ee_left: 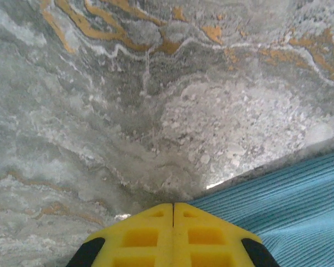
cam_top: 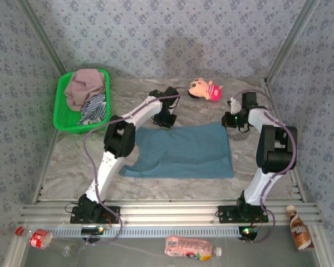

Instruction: Fold and stack the tank tops

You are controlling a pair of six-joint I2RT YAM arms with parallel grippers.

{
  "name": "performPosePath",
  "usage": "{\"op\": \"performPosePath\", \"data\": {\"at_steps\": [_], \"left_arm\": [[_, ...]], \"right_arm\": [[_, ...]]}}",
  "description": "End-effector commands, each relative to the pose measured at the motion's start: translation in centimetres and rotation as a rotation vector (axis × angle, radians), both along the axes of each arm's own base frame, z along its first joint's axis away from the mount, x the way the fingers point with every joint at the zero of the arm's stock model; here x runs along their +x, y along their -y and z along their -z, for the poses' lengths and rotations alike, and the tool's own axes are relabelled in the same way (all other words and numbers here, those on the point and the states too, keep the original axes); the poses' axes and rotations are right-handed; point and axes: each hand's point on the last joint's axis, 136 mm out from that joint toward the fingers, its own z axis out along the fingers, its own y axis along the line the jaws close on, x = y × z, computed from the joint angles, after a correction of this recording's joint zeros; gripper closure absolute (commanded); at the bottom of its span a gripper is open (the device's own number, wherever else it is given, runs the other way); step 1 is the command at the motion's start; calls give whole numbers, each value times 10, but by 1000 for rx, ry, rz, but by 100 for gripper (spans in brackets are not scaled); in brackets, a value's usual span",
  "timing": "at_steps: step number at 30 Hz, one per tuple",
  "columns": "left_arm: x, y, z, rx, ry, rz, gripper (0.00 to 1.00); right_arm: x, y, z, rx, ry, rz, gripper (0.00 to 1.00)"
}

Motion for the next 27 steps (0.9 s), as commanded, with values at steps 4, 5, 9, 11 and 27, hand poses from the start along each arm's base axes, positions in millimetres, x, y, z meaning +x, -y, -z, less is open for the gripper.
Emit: {"op": "performPosePath", "data": {"at_steps": [4,5,9,11,27], "left_arm": [[15,-2,-29,-18,68,-31,100],[16,-2,-37,-31,82,-35,100],[13,-2,-55,-78,122,-51,100],[10,-1,-63,-105,140,-57,99],[-33,-12,-58,-134,133,-81,91]], "right_arm": [[-4,-2,0,73,7,42,95],[-4,0,-2,78,19,49,95],[-8,4,-7,96,57,72,95],[-12,4,-10,107,77,75,95],[-64,2,-9,32,62,0,96]]}}
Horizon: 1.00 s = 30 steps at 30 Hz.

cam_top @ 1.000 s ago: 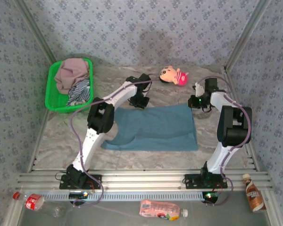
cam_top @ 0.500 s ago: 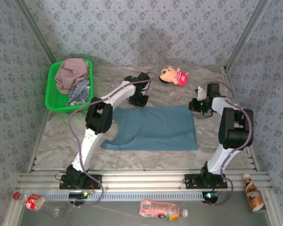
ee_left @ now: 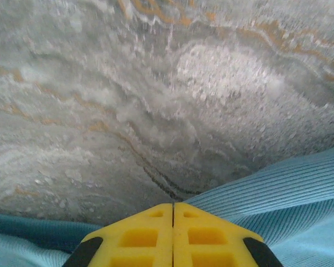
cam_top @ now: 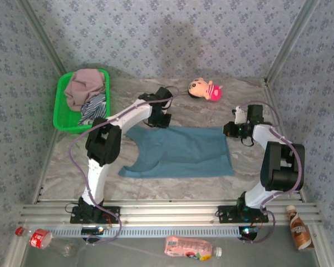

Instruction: Fold and stack the tank tops

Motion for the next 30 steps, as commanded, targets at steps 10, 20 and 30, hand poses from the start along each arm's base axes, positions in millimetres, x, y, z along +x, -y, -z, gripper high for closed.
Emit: {"op": "performPosePath", "data": {"at_steps": [10,20,30], "left_arm": [[-11,13,2,-53,1,2,81],[-25,8,5,-82,-42,-2,72],[-7,24,5,-234,-189,-8,61]], "right_arm": [[-14,1,-10,-73,16,-59,96],[-27,-1,-4,-126,8,-97,96],[-13,5,-7,-147,19,-73,97]]}}
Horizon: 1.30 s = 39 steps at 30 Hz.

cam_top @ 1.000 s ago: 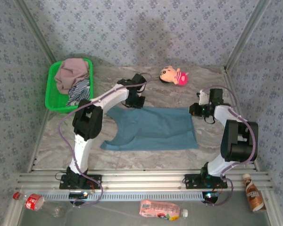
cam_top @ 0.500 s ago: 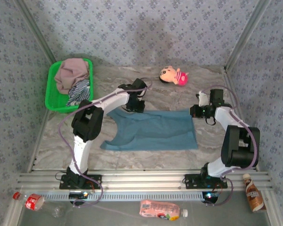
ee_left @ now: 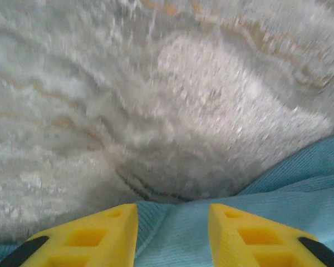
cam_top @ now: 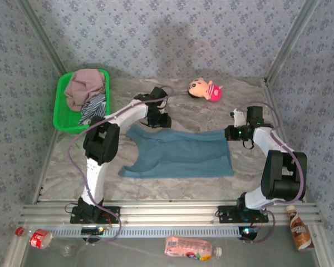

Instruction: Fold and stack the tank tops

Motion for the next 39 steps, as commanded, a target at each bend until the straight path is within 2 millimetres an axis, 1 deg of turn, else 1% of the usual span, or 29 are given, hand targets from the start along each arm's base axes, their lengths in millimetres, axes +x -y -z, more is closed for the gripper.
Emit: {"op": "performPosePath", "data": {"at_steps": [1,3,6,8,10,15,18,23,26,29,31,37,39], "left_arm": [[-14,16,5,-64,-113,53,60],[-14,15,9,-54,-136,53,59],[-11,7,17,13,-140,60,57],[-5,1,18,69,-127,59,56],[-1,-5,23,129,-128,69,55],[5,-5,33,153,-122,68,55],[10,-2,33,153,-108,79,54],[-1,7,39,144,-140,121,54],[-3,-1,46,207,-137,125,54],[4,-17,53,321,-114,123,55],[8,-27,52,390,-93,119,54],[27,-31,36,422,-3,105,54],[31,-29,33,400,6,93,54]], "right_arm": [[7,2,-3,-16,4,-8,97],[6,0,-2,-9,-4,-11,97],[6,-1,0,-2,-9,-11,97],[6,-1,1,-4,-14,-9,97],[9,-1,2,-6,-13,-5,97],[15,0,4,-11,-12,2,97],[20,1,4,-11,-3,6,97],[25,0,3,-5,0,3,97],[26,0,4,-6,-2,0,97],[26,0,5,-5,-3,0,97],[26,0,4,-4,-2,-1,97],[25,-1,4,0,-5,-3,97],[25,-2,4,4,-5,-3,97]]}}
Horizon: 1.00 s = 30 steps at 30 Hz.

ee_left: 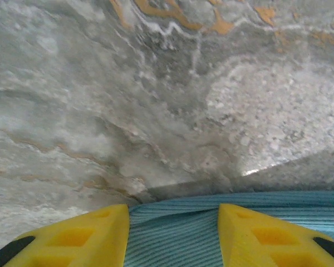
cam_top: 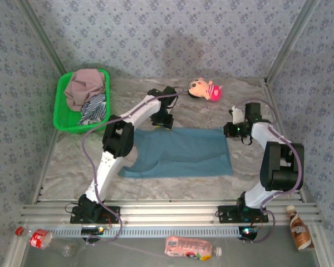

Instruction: Fold and stack the tank tops

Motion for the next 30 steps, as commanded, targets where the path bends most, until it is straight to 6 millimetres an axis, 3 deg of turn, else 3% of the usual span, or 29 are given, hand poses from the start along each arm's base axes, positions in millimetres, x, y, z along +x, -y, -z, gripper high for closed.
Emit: {"op": "performPosePath", "data": {"at_steps": [1,7,18,25,30], "left_arm": [[9,-13,-3,45,24,-11,53],[9,-9,-5,15,15,-26,53],[-14,5,21,-17,-84,31,58],[-15,-16,37,105,-89,37,81],[4,-11,15,40,-12,2,89]], "right_arm": [[6,-2,-3,4,1,3,97],[5,-4,-1,12,-3,1,97],[4,-6,2,17,-12,-2,97],[4,-6,1,16,-12,-5,97],[9,-10,-1,27,-4,-10,97]]}}
